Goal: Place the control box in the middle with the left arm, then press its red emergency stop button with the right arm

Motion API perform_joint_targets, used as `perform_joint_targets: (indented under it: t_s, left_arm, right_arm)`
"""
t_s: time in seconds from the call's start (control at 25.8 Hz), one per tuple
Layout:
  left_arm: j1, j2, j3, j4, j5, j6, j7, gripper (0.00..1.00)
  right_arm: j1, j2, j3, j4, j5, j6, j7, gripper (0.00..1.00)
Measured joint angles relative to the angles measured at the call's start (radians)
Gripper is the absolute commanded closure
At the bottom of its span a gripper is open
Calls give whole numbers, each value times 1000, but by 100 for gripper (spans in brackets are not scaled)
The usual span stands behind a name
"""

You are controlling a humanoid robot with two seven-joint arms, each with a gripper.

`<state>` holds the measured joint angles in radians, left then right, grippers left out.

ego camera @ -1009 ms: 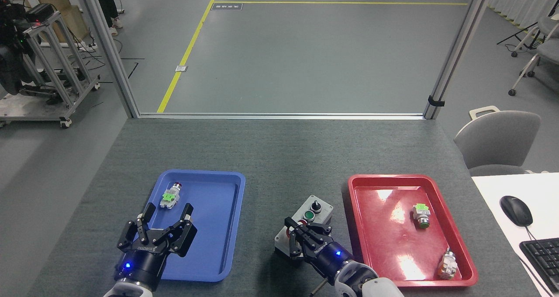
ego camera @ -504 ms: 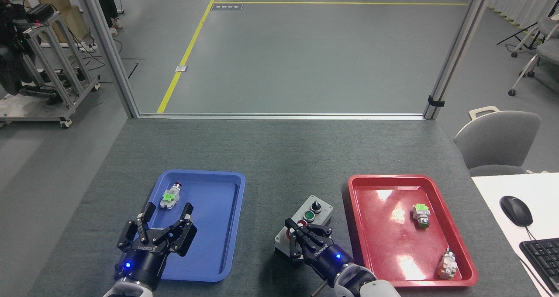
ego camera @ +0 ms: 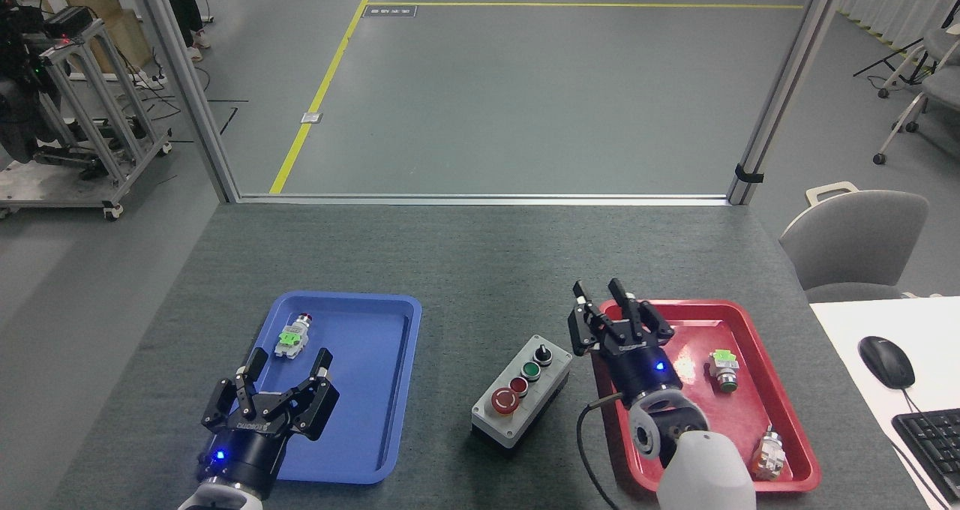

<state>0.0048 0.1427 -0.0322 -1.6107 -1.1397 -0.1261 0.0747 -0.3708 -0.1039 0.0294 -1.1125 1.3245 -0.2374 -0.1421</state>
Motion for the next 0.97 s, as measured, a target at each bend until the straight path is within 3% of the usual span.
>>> perform_joint_targets:
  t_s: [0.16,0.39,0.62,0.97]
  left_arm:
    - [0,0,0,0,0,-1,-1,1]
    - [0,-1,0,0,0,-2,-1,1]
    - [0,-1,0,0,0,-2,-1,1]
    - [-2,-2,0,0,1,-2,-1,1]
  right_arm:
    - [-10,-17,-95,-24,0,76,-4,0]
    - [36,-46,-121,-116,5,210,5,0]
    - [129,-48,-118,-191,3,214,8,0]
    - [177,-49,-115,-206,0,182,4,0]
